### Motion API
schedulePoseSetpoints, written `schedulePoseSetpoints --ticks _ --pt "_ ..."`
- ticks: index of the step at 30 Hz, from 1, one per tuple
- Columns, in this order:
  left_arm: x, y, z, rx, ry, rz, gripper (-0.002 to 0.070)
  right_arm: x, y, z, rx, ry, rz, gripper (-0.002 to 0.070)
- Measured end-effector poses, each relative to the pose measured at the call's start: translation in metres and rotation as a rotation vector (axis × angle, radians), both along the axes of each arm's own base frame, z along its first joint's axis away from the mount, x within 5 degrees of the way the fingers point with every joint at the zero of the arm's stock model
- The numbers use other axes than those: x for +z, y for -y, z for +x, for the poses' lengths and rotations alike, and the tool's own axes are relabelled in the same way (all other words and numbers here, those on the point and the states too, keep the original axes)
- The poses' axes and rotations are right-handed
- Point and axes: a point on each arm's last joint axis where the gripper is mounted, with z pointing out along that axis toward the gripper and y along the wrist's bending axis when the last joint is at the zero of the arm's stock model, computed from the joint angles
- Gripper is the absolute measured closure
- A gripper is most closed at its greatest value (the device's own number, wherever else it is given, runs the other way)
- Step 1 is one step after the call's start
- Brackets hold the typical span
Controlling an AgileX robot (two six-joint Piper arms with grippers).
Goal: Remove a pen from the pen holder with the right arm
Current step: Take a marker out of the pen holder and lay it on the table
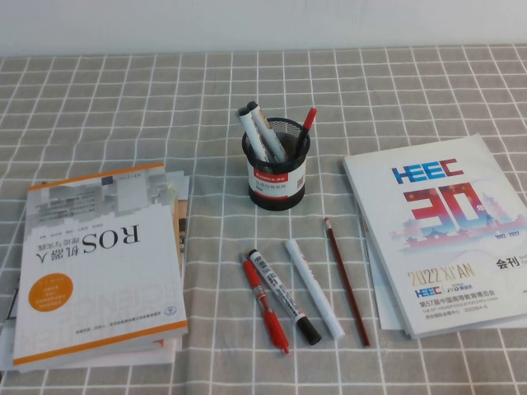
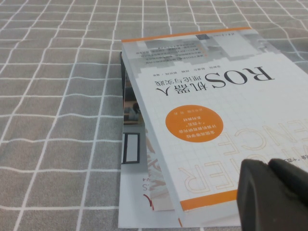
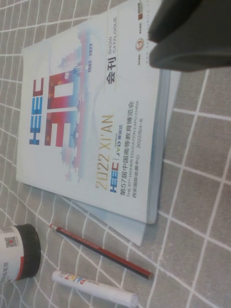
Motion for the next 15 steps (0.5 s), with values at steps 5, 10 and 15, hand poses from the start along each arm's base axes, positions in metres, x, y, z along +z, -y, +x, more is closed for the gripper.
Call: schedulePoseSetpoints --ticks 5,10,15 --pt "0.0 0.0 0.0 0.0 0.0 0.0 0.0678 -0.0001 -0.0001 -0.0001 0.001 -0.002 0.001 0.0688" --pt "0.0 0.0 0.0 0.0 0.0 0.0 0.0678 -0.0001 -0.0001 -0.0001 0.001 -0.002 0.002 0.0688" --pt "0.0 0.0 0.0 0.0 0.0 0.0 0.0678 -0.0001 -0.0001 -0.0001 0.001 -0.002 0.002 0.0689"
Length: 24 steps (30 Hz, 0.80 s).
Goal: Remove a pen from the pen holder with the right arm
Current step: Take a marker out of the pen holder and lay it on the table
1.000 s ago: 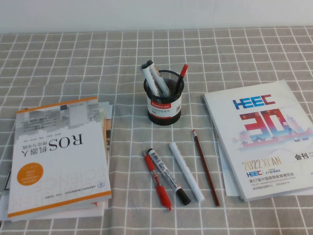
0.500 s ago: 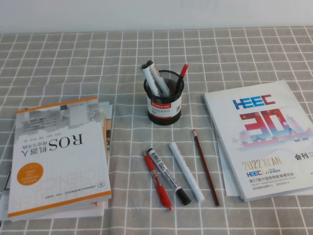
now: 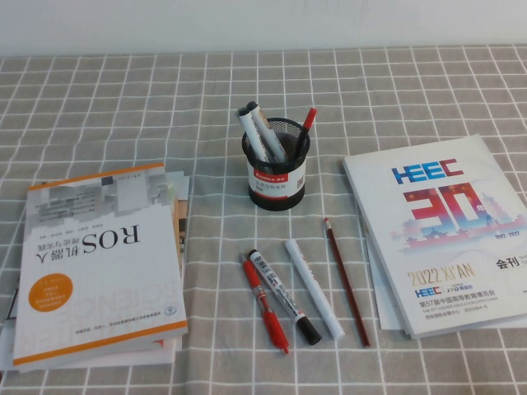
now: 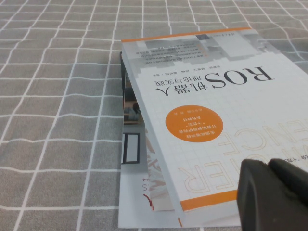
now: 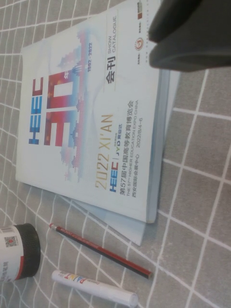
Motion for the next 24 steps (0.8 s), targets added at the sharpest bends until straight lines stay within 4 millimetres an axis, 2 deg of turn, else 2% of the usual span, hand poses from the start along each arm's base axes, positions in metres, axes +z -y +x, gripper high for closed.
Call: schedulePoseSetpoints --ticks 24 --pt "0.0 0.0 0.0 0.0 0.0 0.0 0.0678 0.0006 -0.0015 -0.0002 0.003 -0.005 0.047 0.0689"
